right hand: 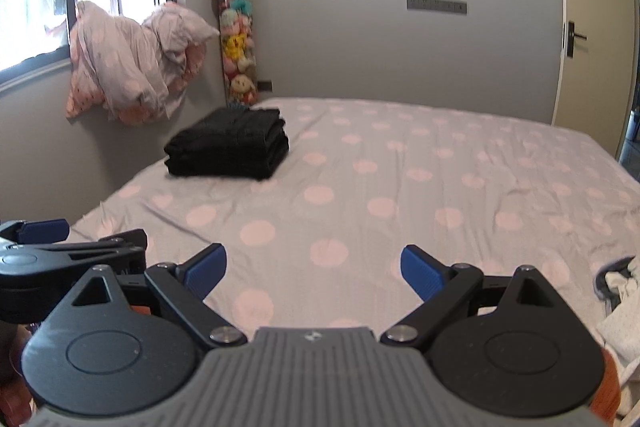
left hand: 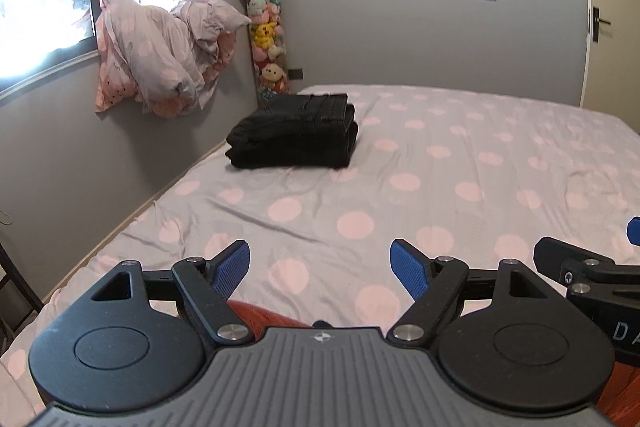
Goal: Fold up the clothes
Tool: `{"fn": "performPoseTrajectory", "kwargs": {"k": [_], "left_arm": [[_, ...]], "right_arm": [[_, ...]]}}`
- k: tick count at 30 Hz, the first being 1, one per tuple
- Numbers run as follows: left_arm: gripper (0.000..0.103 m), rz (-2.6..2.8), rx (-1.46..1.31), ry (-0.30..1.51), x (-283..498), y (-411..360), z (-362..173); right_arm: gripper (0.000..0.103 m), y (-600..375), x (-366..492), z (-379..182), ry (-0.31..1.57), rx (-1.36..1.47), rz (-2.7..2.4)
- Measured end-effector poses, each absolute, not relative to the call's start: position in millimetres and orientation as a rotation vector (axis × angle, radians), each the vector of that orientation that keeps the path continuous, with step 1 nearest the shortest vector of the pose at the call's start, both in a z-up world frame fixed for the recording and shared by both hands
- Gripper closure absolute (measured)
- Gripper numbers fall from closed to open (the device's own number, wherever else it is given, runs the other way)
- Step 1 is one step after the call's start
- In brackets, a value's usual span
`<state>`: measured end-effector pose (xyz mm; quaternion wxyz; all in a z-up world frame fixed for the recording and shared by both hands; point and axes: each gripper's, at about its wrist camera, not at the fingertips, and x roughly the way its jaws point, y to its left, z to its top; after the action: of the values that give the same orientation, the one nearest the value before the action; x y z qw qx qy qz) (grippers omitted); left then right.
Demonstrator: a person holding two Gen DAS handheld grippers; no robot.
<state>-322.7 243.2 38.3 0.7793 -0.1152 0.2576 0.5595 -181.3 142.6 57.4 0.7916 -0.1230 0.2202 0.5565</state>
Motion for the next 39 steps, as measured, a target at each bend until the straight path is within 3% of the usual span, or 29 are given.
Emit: {"fn": "performPoseTrajectory", "kwargs": {"k": [39], "left_arm": [[0.012,1.200,-0.236,0.593,-314.3,236.7,25.0]], "right_arm": [[0.008,145.3,-177.0,39.3,0.519,-0.273,1.181]]}}
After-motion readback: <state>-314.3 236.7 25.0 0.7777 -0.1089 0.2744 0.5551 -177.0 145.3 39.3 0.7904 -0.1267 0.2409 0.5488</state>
